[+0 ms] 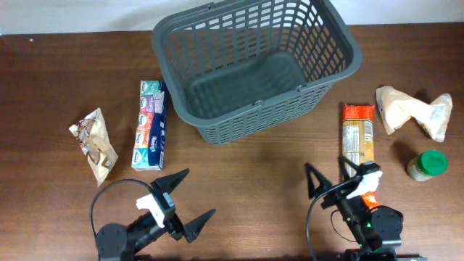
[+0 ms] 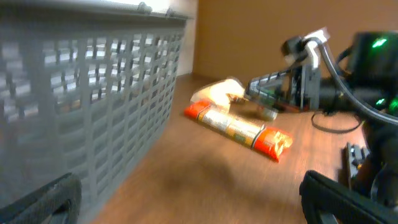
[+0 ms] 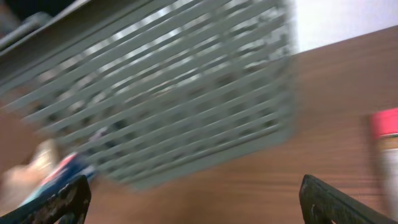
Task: Pack container
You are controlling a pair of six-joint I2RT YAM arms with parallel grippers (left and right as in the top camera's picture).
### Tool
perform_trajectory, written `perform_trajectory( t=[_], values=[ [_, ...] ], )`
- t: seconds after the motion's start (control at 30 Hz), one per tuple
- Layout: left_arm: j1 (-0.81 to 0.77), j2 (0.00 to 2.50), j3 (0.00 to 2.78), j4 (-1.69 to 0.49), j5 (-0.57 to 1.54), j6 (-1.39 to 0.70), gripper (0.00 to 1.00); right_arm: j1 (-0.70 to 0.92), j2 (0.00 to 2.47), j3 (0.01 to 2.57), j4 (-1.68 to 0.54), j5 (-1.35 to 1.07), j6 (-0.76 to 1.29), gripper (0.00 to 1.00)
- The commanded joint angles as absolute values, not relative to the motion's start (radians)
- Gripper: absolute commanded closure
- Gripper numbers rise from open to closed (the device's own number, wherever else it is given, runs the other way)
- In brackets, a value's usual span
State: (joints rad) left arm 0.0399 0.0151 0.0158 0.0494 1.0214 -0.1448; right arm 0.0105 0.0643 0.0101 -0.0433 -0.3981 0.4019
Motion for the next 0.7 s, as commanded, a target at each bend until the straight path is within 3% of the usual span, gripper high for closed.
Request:
perform_trajectory(
  t=[0.0,0.23,0.47,0.67],
  values=[
    [0.044,0.012,0.06,0.17,1.097,-0.285,0.01,0.02,0.073,0.027,-0.065,-0.715,0.455,0.01],
    [0.044,0.08,0.355,0.034,1.095,-0.282,0.01,0.019,0.137,0.303,-0.107,-0.707,0.41,0.01],
    [0.044,0.229,0.675,-0.281,0.874,-0.276,0.01,0.02,0.394,0.838,-0.691,-0.527,0.135,0.01],
    [0.044,0.271,0.77,-0.128,0.917,-0.277,0.01,0.02,0.632,1.22,-1.069,-0.546,0.089,0.01]
  ],
)
